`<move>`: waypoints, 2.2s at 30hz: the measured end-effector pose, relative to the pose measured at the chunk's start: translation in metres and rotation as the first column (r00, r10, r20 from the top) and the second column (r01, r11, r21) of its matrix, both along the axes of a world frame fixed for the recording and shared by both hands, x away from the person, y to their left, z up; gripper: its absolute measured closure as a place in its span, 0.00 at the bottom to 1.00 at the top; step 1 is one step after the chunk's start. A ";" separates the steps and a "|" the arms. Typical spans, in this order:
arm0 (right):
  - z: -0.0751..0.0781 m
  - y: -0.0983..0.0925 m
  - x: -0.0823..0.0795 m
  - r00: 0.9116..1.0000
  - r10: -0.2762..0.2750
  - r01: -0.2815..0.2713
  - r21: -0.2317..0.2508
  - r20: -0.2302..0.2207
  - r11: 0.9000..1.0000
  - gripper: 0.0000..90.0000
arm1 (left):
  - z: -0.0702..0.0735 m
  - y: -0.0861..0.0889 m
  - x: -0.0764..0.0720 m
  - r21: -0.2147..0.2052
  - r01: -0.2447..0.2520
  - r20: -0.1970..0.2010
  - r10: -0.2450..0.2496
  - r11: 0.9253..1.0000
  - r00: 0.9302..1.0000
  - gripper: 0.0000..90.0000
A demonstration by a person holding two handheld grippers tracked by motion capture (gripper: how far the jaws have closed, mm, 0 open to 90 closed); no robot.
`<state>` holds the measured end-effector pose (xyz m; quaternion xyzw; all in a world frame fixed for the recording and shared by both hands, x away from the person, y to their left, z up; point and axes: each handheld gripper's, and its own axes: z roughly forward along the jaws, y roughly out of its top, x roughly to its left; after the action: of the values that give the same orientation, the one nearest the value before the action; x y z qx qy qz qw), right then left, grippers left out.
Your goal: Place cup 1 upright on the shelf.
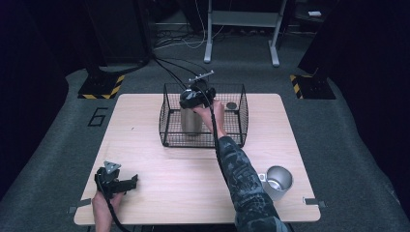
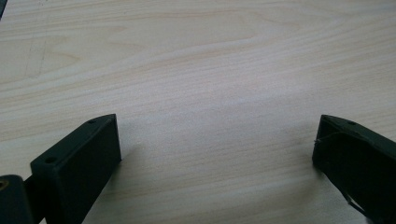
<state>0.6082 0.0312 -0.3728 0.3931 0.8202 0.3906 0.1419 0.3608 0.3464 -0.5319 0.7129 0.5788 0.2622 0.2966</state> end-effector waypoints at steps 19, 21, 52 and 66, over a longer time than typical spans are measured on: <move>-0.009 0.011 0.001 1.000 0.013 -0.013 -0.013 0.003 1.000 0.04 | 0.000 0.000 0.000 0.000 0.001 0.002 -0.001 1.000 1.000 0.01; -0.009 0.012 0.001 1.000 0.026 -0.026 -0.029 0.002 0.999 0.04 | 0.000 -0.001 0.000 -0.001 0.000 0.002 0.000 1.000 1.000 0.01; 0.023 -0.028 -0.039 0.996 0.092 -0.093 0.006 0.003 0.996 0.00 | 0.000 -0.001 0.000 -0.007 -0.005 0.005 0.005 1.000 1.000 0.01; 0.033 -0.061 -0.098 0.983 0.180 -0.179 -0.034 0.043 0.983 0.00 | 0.000 -0.001 0.000 -0.012 -0.004 0.003 0.004 1.000 1.000 0.01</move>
<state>0.5102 -0.0300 -0.3401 0.3065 0.8546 0.3982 0.1307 0.3606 0.3455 -0.5321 0.7096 0.5814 0.2604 0.3011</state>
